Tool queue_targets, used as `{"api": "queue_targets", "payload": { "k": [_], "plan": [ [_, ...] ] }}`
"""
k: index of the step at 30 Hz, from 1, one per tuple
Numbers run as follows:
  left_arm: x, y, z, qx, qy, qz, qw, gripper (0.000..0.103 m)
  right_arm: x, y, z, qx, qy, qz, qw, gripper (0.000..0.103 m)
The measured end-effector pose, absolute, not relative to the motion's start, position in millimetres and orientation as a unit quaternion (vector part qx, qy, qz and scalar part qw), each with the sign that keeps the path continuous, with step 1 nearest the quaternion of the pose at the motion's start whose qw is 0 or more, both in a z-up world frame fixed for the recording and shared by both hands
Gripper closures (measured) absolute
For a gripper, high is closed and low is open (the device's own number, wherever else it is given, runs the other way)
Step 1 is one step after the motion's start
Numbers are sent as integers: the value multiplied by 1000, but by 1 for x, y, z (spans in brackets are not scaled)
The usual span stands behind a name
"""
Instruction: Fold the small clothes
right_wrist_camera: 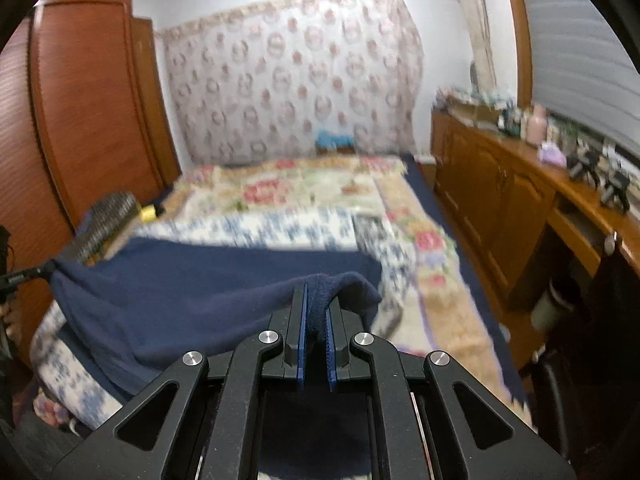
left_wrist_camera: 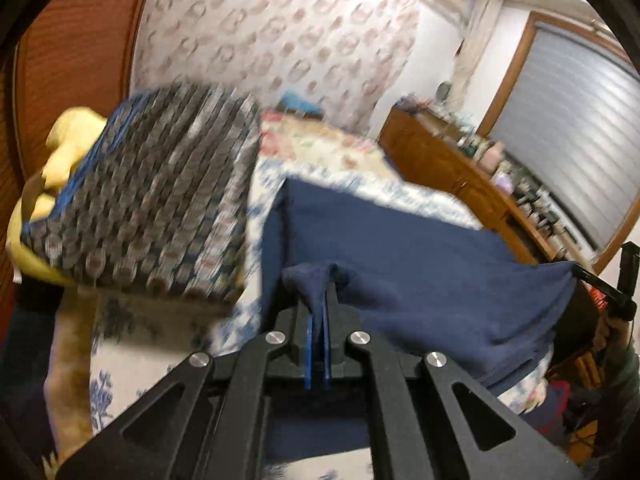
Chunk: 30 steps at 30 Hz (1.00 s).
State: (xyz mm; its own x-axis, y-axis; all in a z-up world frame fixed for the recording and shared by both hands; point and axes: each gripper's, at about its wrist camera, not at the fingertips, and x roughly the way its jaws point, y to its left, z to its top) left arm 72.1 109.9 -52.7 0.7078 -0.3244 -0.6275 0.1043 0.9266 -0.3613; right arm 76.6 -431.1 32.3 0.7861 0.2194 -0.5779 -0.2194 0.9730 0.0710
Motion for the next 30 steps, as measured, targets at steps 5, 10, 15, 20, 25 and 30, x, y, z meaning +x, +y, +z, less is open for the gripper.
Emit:
{"api": "queue_targets", "payload": {
  "k": [5,10,15,20,25,30],
  "plan": [
    [61,112,-82,-158,390,-111,900,102,81,-440,-15,11,353,104,930,98],
    [53,101,-93,-128,404,-111,899,88,80,-434,-35,19,374,112,920,98],
    [49,95,-94,-111,405,-105,901,64,81,-401,-17,18,353,154,923,98],
    [45,96,-93,-109,404,-107,902,53,75,-380,30,23,283,187,940,98],
    [44,98,-91,-116,399,-106,903,52,67,-409,53,40,244,154,956,98],
    [42,97,-93,-115,401,-103,903,52,63,-440,4,31,319,103,941,98]
  ]
}}
